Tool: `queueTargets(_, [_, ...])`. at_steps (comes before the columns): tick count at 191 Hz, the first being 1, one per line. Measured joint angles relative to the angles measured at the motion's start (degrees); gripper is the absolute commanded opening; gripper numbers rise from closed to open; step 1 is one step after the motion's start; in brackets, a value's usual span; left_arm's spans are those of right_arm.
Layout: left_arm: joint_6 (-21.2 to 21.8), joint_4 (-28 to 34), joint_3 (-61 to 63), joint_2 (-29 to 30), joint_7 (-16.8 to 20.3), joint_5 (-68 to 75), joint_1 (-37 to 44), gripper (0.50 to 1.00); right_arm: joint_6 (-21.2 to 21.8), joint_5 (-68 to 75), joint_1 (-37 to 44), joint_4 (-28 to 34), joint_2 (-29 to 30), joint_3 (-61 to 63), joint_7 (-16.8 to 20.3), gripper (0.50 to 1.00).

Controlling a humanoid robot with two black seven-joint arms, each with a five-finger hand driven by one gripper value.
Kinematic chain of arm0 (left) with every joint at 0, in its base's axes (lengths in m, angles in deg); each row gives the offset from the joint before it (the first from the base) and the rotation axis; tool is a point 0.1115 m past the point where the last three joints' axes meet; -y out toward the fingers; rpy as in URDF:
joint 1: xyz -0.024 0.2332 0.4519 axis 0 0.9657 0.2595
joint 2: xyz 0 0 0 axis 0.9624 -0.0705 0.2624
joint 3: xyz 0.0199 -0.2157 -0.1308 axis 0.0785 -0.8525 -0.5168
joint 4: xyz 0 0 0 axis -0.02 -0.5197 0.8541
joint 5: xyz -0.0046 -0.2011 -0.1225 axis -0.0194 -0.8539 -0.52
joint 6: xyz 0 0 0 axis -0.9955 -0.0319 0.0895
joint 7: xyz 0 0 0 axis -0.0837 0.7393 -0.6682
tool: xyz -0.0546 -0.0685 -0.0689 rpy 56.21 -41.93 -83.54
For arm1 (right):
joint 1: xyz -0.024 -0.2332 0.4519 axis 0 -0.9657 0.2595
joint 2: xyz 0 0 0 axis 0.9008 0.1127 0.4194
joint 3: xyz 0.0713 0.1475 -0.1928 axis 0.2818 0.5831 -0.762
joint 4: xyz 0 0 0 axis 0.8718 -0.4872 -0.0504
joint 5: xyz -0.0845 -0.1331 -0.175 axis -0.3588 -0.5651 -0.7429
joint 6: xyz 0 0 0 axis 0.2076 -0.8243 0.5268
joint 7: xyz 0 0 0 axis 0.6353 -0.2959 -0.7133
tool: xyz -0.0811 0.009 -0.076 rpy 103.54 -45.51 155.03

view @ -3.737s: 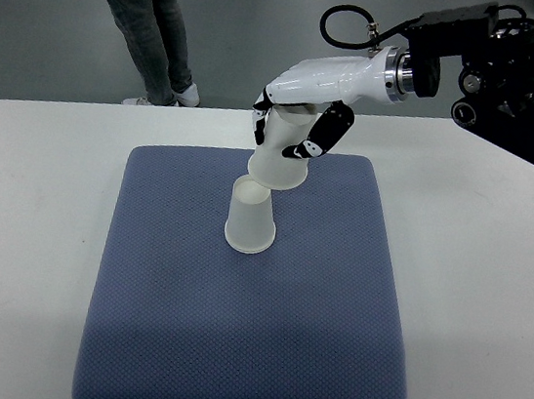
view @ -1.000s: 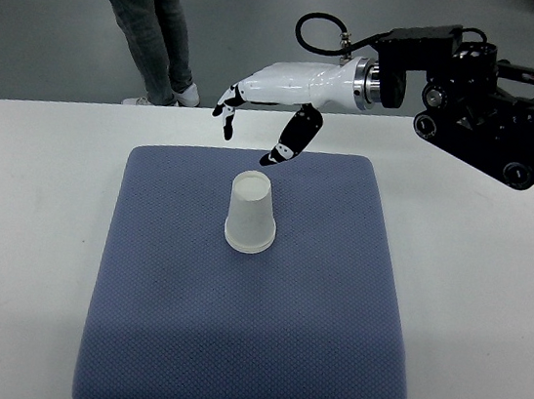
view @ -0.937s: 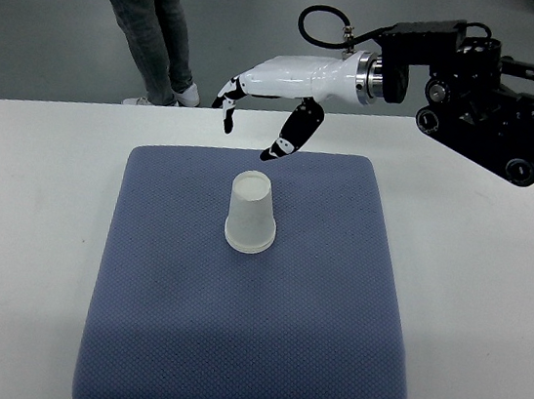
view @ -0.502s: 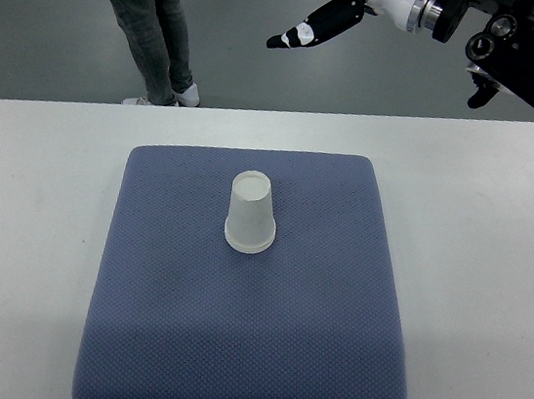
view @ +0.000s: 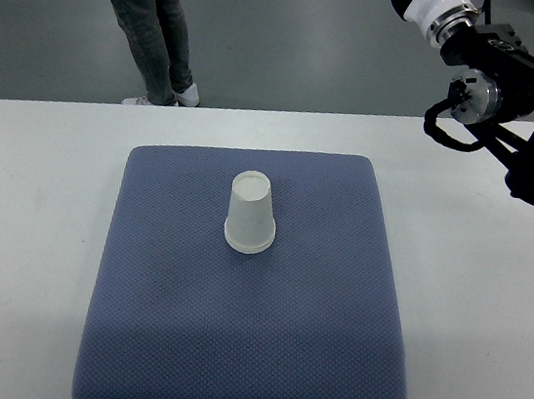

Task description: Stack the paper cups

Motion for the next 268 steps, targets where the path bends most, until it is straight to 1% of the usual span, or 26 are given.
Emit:
queueTargets(20, [0.00,0.00,0.00,0.00,-0.02,0.00,0.00,1.000,-3.51,5.68,-1.28,0.00,0.07,-0.13,0.66,0.891])
queueTargets(36, [0.00,0.00,-0.01,0.00,-0.02,0.00,0.00,1.000,-6.00,8.72,-2.72,-0.03,0.11,-0.24,2.25,0.893])
queueTargets(49, [0.00,0.00,-0.01,0.00,-0.02,0.00,0.00,1.000,-7.15,9.77,-3.97,-0.07,0.20,-0.41,3.50,0.893])
queueTargets(64, [0.00,0.00,-0.01,0.00,-0.02,0.00,0.00,1.000,-7.53,10.08,-5.68,-0.08,0.65,-0.65,4.75,0.897])
queueTargets(92, [0.00,0.00,-0.01,0.00,-0.02,0.00,0.00,1.000,-5.65,8.92,-9.19,-0.08,1.32,-1.45,5.87,0.901])
queueTargets(119, [0.00,0.00,-0.01,0.00,-0.02,0.00,-0.01,1.000,-0.77,4.85,-11.83,-0.24,1.41,-1.53,5.81,0.901])
queueTargets(134, [0.00,0.00,0.00,0.00,-0.02,0.00,0.00,1.000,0.85,3.86,-12.75,-0.39,1.49,-1.17,5.52,0.901])
queueTargets(206, [0.00,0.00,0.00,0.00,0.01,0.00,0.00,1.000,1.07,3.69,-15.46,-2.51,4.02,6.23,5.20,0.903])
queueTargets(220, [0.00,0.00,0.00,0.00,0.01,0.00,0.00,1.000,1.10,3.43,-16.41,-2.71,4.51,7.14,5.12,0.911])
queueTargets(249, [0.00,0.00,-0.02,0.00,0.01,0.00,0.00,1.000,1.13,3.34,-18.13,-3.96,5.42,7.69,2.96,0.913])
queueTargets(268, [0.00,0.00,-0.02,0.00,0.01,0.00,0.00,1.000,1.21,3.31,-18.82,-4.39,5.62,7.69,2.37,0.913])
